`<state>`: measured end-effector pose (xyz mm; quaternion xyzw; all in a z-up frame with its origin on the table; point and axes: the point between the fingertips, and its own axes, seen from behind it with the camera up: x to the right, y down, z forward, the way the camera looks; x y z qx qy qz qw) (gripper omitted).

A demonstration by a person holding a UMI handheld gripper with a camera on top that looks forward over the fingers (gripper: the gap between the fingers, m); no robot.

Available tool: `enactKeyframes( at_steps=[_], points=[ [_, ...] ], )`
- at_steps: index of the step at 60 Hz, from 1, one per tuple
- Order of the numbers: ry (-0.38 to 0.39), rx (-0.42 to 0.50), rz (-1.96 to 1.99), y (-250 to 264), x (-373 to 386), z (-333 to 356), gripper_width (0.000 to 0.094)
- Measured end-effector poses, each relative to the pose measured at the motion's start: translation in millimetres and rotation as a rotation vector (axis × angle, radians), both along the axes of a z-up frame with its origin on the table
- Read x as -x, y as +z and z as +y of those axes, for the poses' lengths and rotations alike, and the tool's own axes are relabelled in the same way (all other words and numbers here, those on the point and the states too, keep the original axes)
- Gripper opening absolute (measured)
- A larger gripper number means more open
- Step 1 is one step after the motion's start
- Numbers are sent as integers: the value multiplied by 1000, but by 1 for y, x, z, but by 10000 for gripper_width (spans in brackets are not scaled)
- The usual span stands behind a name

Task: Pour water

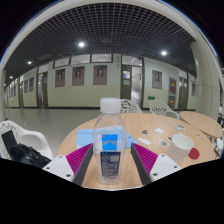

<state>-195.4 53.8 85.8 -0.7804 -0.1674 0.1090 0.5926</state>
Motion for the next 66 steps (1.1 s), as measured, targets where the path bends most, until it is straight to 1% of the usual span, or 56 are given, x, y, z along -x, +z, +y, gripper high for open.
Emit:
enactKeyframes(
  at_steps=[3, 6, 7, 9, 10, 13, 21, 28, 33, 34, 37, 40, 42, 45, 51, 56, 57, 59, 61, 65, 66],
  points=[
    [15, 9, 10, -6, 10, 18, 801],
    [30, 22, 17, -11, 17, 26, 762],
    [34, 26, 19, -7, 20, 17, 678],
    [47, 29, 24, -16, 20, 30, 512],
    [50, 32, 27, -17, 20, 30, 469],
    [43, 19, 35, -15, 19, 29, 455],
    [57, 7, 44, -16, 18, 29, 365],
    [63, 10, 57, -15, 17, 31, 344],
    [58, 72, 171, -9, 23, 30, 342],
    [66, 86, 209, -3, 19, 33, 342],
    [50, 113, 311, 8, 20, 33, 343],
    [40, 133, 433, 31, 14, 38, 343],
    [48, 145, 520, 39, 4, 43, 342],
    [37, 177, 634, 55, 3, 42, 342],
    [-28, 273, 889, 72, -19, 50, 340],
    [-69, 423, 1194, 68, -36, 59, 342],
    [-66, 450, 1254, 67, -44, 68, 342],
    [-84, 488, 1371, 70, -52, 71, 340],
    [-104, 502, 1480, 78, -56, 65, 340],
    [-114, 494, 1615, 89, -70, 66, 343],
    [-131, 488, 1633, 109, -56, 72, 343]
  ],
)
